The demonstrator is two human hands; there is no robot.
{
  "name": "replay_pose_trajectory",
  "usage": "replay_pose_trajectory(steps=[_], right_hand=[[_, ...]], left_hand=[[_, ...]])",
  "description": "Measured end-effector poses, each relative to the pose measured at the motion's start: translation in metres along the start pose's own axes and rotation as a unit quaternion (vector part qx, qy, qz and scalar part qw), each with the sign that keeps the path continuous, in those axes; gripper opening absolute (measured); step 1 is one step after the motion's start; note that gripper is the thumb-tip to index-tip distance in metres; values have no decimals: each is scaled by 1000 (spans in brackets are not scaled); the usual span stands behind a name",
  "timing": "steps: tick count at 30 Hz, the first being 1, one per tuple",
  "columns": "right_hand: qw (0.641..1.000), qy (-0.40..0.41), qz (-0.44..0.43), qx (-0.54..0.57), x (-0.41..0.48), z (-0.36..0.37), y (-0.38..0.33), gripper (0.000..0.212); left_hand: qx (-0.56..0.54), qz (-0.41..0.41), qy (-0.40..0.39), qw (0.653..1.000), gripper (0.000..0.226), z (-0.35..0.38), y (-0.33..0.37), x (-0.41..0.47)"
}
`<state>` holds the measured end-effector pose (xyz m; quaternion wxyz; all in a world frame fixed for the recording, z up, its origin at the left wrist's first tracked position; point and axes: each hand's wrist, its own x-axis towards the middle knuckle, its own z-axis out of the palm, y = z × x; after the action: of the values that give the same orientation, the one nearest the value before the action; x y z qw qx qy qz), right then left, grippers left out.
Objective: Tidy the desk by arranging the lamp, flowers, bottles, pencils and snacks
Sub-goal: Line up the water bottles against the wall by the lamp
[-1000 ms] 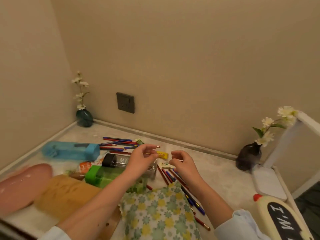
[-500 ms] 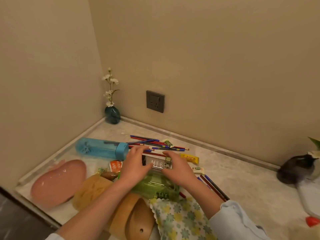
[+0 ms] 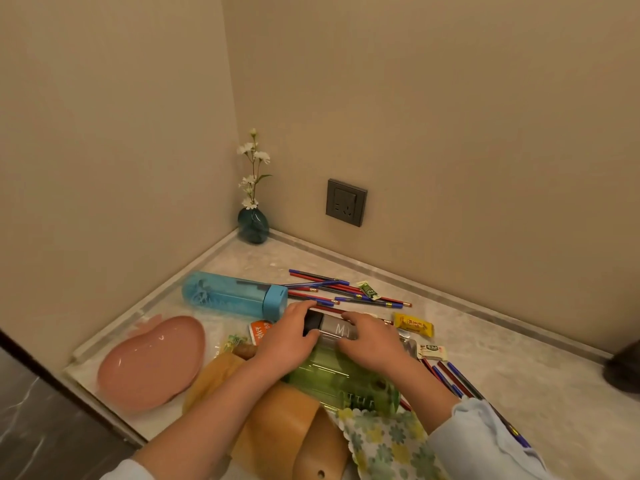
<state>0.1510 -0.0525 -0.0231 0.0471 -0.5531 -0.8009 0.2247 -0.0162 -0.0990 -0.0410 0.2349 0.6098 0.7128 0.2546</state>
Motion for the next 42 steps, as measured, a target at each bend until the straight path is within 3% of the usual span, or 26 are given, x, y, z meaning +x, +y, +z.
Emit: replay_pose_trajectory(steps=[8,12,17,25,35,42], right_hand=[[991,40,-75,105,11,-2,-42,54],[989,31,-93,108,24,1,-65,54],[996,-8,-38,77,43,11,-81,64],[996,-64,42,44,60,24,-87,73],[970,-210,116,-29,64,4,-87,73],[953,-251,139,-96,61,-14,-78,69]], left_hand=[[-66,14,57,996,40,-31,-22,9],[-38,27,82,996,48,-51,-38,16],[87,53,97,990,67,-71,-62,28],[261,59,-12,963,83,-79,-88,57],[215,72,0,974,72,-71,-83,71],[186,68,-7,980,74,-68,-74,74]])
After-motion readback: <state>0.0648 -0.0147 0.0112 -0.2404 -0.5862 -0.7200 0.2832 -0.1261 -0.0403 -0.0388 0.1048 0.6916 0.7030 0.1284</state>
